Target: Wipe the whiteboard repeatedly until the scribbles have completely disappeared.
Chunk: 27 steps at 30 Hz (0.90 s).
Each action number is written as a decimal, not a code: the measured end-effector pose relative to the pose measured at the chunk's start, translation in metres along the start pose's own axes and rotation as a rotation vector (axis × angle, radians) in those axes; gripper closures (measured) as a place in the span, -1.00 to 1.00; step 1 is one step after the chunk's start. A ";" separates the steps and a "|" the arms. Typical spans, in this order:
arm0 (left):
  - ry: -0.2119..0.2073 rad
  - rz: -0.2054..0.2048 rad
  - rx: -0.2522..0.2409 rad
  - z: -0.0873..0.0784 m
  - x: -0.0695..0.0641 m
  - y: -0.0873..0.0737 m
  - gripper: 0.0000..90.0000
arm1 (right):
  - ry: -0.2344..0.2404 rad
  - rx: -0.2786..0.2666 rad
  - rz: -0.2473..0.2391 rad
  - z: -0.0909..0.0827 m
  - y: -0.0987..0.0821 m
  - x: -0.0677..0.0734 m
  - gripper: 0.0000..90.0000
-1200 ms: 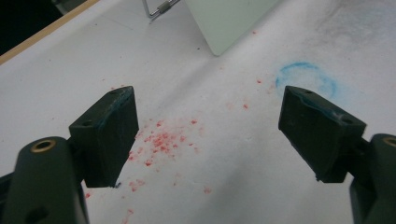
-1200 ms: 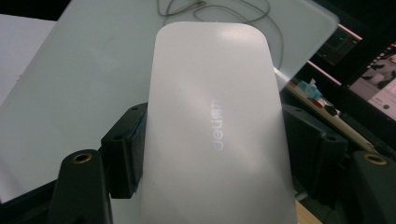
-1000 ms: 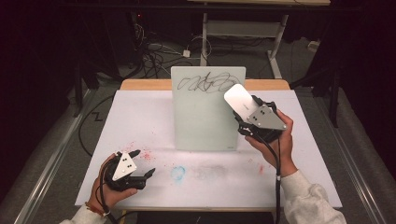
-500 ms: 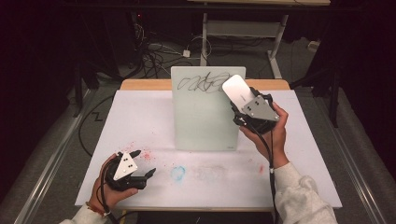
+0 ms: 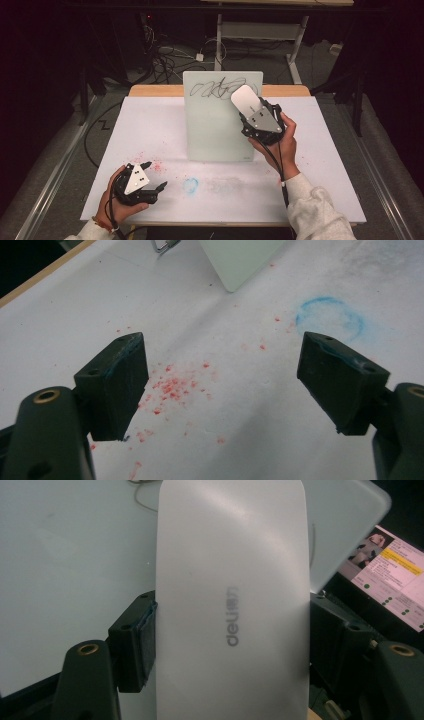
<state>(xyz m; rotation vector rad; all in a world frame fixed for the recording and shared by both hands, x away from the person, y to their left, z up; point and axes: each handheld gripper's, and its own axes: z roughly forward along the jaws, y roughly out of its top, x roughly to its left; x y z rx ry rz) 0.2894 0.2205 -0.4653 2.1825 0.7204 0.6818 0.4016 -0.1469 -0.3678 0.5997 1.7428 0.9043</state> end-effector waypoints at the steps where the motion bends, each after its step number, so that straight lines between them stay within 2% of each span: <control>1: 0.000 0.002 0.002 0.000 0.000 0.000 -0.56 | 0.009 0.000 -0.003 0.000 0.000 0.001 -0.31; 5: 0.000 0.000 0.002 0.000 0.000 0.000 -0.56 | 0.001 0.009 -0.039 0.001 0.000 0.010 -0.31; 8: 0.001 -0.001 0.002 0.000 0.000 0.000 -0.56 | 0.002 0.003 -0.040 0.001 0.002 0.007 -0.31; 10: 0.000 -0.001 0.000 -0.001 0.000 0.000 -0.56 | -0.038 0.001 -0.050 0.001 0.003 0.003 -0.31; 13: 0.000 -0.008 -0.007 -0.001 0.001 0.001 -0.56 | -0.053 -0.015 0.005 0.002 0.007 -0.011 -0.31; 16: -0.001 -0.010 -0.006 -0.001 0.001 0.000 -0.56 | -0.107 -0.018 0.031 0.001 0.011 -0.022 -0.31; 19: -0.002 -0.014 -0.008 -0.001 0.001 0.000 -0.56 | -0.117 -0.020 0.091 0.000 0.011 -0.033 -0.31; 20: -0.002 -0.014 -0.009 -0.002 0.001 0.000 -0.56 | -0.109 -0.017 0.100 0.000 0.010 -0.033 -0.31; 23: -0.002 -0.015 -0.009 -0.002 0.001 0.000 -0.56 | -0.083 -0.006 0.089 0.001 0.006 -0.023 -0.31; 27: -0.006 -0.016 -0.006 0.000 0.001 0.001 -0.56 | -0.025 0.017 0.021 0.000 0.000 0.002 -0.31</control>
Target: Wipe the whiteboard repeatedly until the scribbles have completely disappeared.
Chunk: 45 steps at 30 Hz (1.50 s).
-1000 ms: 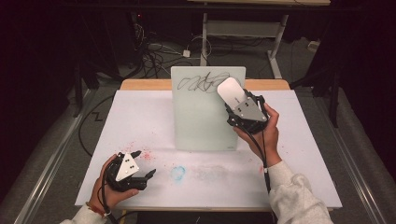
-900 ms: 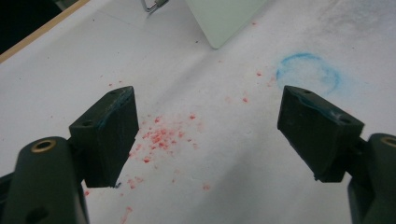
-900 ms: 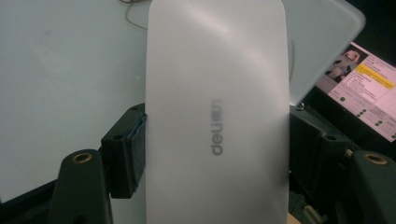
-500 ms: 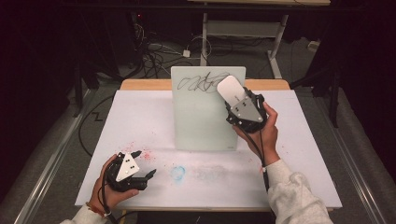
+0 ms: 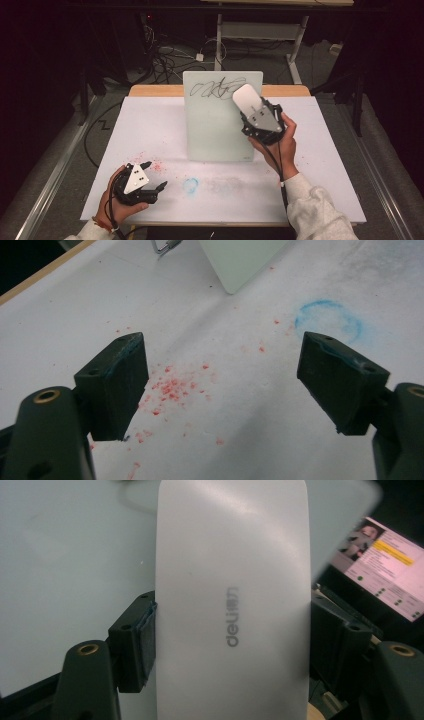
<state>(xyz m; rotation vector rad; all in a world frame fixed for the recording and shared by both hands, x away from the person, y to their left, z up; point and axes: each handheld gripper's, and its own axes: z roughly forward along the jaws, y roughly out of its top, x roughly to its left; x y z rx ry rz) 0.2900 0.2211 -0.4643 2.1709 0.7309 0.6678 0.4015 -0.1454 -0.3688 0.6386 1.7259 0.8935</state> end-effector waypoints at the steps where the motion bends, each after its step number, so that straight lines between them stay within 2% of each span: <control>1: -0.002 -0.001 0.000 0.000 0.000 0.000 -0.56 | 0.015 0.008 -0.027 0.000 -0.001 0.007 -0.31; 2: -0.001 0.000 -0.001 0.000 0.000 0.000 -0.56 | 0.027 0.013 -0.054 0.000 -0.001 0.014 -0.31; 4: -0.003 0.000 -0.002 0.001 0.000 0.001 -0.56 | 0.048 0.015 -0.071 0.001 -0.002 0.023 -0.31; 6: -0.003 0.004 -0.001 0.000 -0.001 0.001 -0.56 | 0.043 0.015 -0.074 0.002 0.000 0.024 -0.31; 8: -0.004 0.000 -0.002 0.000 0.000 0.000 -0.56 | 0.044 0.013 -0.071 0.002 0.002 0.021 -0.31; 10: -0.004 -0.001 -0.004 0.000 0.000 0.000 -0.56 | 0.012 0.006 -0.069 0.003 0.006 0.013 -0.31; 16: 0.000 0.002 -0.007 -0.002 0.001 0.000 -0.56 | -0.070 -0.017 0.027 0.007 0.023 -0.019 -0.31; 19: 0.001 -0.005 -0.017 -0.003 0.001 0.000 -0.56 | -0.086 -0.012 0.040 0.008 0.029 -0.021 -0.31; 21: 0.001 -0.008 -0.021 -0.003 0.002 0.000 -0.56 | -0.087 -0.018 0.047 0.009 0.031 -0.017 -0.31; 25: -0.002 -0.002 -0.020 -0.004 0.002 0.000 -0.56 | -0.047 -0.024 0.041 0.011 0.029 0.003 -0.31; 30: -0.006 -0.006 -0.024 -0.004 0.001 0.000 -0.56 | 0.012 -0.012 -0.032 0.013 0.025 0.041 -0.31; 33: -0.005 -0.004 -0.023 -0.004 0.001 0.000 -0.56 | 0.033 -0.004 -0.074 0.014 0.025 0.055 -0.31; 34: -0.006 -0.004 -0.024 -0.004 0.001 0.000 -0.56 | 0.033 0.001 -0.079 0.014 0.026 0.055 -0.31; 36: -0.006 -0.009 -0.029 -0.004 0.001 0.000 -0.56 | 0.061 -0.002 -0.060 0.014 0.028 0.048 -0.31; 38: -0.005 -0.016 -0.033 -0.006 0.002 0.000 -0.56 | 0.027 -0.002 -0.069 0.015 0.033 0.040 -0.31; 41: -0.008 -0.015 -0.035 -0.007 0.003 0.000 -0.56 | -0.002 -0.013 -0.019 0.017 0.045 0.023 -0.31; 43: -0.011 -0.019 -0.041 -0.007 0.003 0.000 -0.56 | -0.041 -0.021 0.005 0.018 0.050 0.015 -0.31; 45: -0.015 -0.020 -0.041 -0.007 0.003 -0.001 -0.56 | -0.057 -0.029 0.033 0.020 0.054 0.011 -0.31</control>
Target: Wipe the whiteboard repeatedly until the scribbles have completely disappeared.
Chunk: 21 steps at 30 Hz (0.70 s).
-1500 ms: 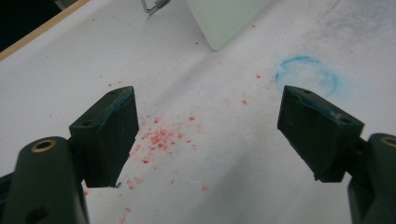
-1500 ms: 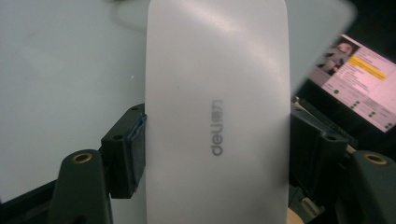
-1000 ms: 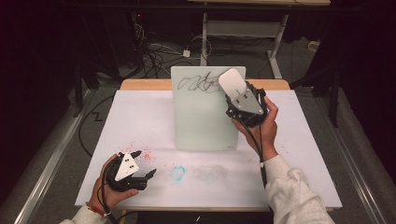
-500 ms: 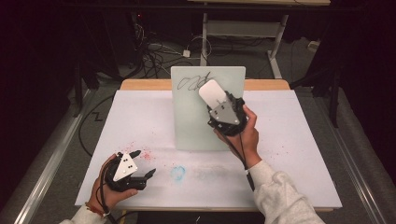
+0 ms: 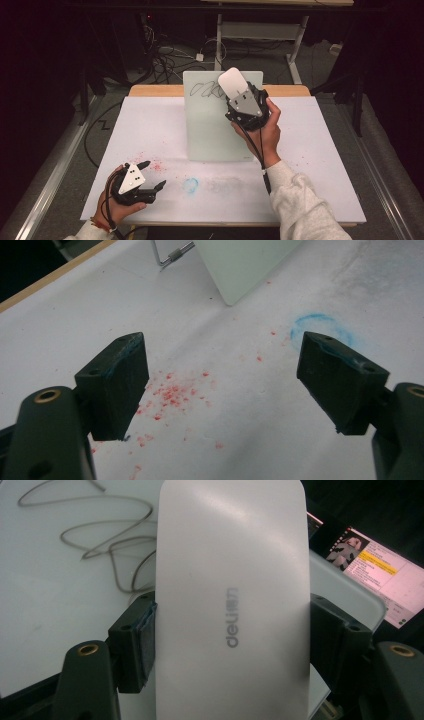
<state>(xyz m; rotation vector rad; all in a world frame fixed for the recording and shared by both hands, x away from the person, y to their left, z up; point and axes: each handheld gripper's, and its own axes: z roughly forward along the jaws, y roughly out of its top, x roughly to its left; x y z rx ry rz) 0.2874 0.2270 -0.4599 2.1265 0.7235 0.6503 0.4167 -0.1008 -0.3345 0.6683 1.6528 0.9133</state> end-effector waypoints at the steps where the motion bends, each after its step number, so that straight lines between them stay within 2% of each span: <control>1: -0.001 -0.001 -0.001 0.000 0.000 0.000 -0.56 | -0.003 -0.001 0.009 0.000 0.001 0.000 -0.31; 4: -0.008 -0.002 -0.001 0.001 0.001 -0.001 -0.56 | -0.014 -0.005 0.018 0.001 0.003 0.007 -0.31; 7: -0.011 0.000 -0.001 0.001 0.001 -0.001 -0.56 | 0.017 -0.003 -0.010 0.002 0.002 0.022 -0.31; 12: -0.014 0.009 0.005 0.002 -0.001 0.000 -0.56 | 0.111 0.016 -0.058 -0.001 -0.007 0.053 -0.31; 14: -0.019 0.011 0.005 0.003 -0.002 0.001 -0.56 | 0.119 0.022 -0.085 -0.002 -0.010 0.061 -0.31; 16: -0.018 0.015 0.009 0.003 -0.003 0.001 -0.56 | 0.144 0.025 -0.100 -0.002 -0.010 0.057 -0.31; 17: -0.019 0.014 0.009 0.003 -0.003 0.001 -0.56 | 0.148 0.029 -0.079 -0.002 -0.009 0.054 -0.31; 19: -0.019 0.013 0.009 0.003 -0.003 0.001 -0.56 | 0.094 0.034 -0.082 -0.002 -0.005 0.043 -0.31; 21: -0.019 0.013 0.009 0.002 -0.002 0.000 -0.56 | 0.071 0.027 -0.043 -0.001 -0.002 0.024 -0.31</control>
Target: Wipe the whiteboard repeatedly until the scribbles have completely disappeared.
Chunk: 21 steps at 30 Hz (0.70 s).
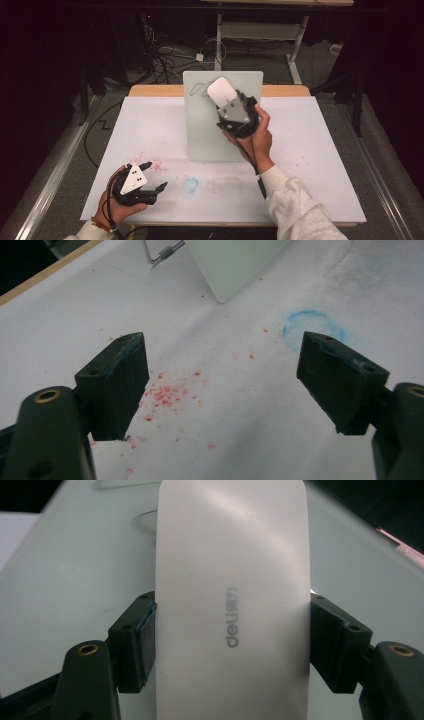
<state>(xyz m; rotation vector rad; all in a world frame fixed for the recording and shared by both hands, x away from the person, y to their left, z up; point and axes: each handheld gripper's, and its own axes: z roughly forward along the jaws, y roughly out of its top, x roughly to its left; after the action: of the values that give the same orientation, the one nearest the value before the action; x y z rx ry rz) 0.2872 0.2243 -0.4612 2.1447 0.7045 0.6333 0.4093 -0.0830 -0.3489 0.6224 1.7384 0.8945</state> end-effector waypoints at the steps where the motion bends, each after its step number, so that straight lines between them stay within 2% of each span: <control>1: 0.002 -0.003 -0.002 0.000 0.000 0.000 -0.56 | -0.019 -0.002 0.020 -0.001 0.001 -0.009 -0.31; 3: 0.002 -0.007 -0.002 0.000 0.001 0.000 -0.56 | -0.072 0.001 0.042 -0.002 0.002 -0.024 -0.31; 5: 0.002 -0.004 -0.001 0.000 0.001 0.000 -0.56 | -0.081 -0.005 0.081 -0.002 0.003 -0.034 -0.31; 6: 0.002 -0.007 -0.003 0.001 0.000 0.000 -0.56 | -0.083 -0.004 0.087 -0.002 0.004 -0.034 -0.31; 8: 0.001 -0.004 -0.001 0.001 0.000 0.000 -0.55 | -0.104 -0.004 0.077 -0.001 0.005 -0.027 -0.31; 11: -0.002 -0.001 0.001 0.002 0.000 0.001 -0.55 | -0.079 -0.003 0.043 0.002 0.006 -0.010 -0.31; 18: -0.005 0.000 0.004 0.003 0.000 0.000 -0.55 | 0.040 0.016 -0.063 0.003 -0.003 0.038 -0.31; 21: -0.003 0.000 0.001 0.002 0.000 0.000 -0.55 | 0.052 0.010 -0.062 0.004 -0.004 0.046 -0.31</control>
<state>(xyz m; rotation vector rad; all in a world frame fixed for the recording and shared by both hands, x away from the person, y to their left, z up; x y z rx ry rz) 0.2881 0.2229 -0.4621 2.1463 0.7036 0.6302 0.3984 -0.0489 -0.3784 0.5530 1.8002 0.8660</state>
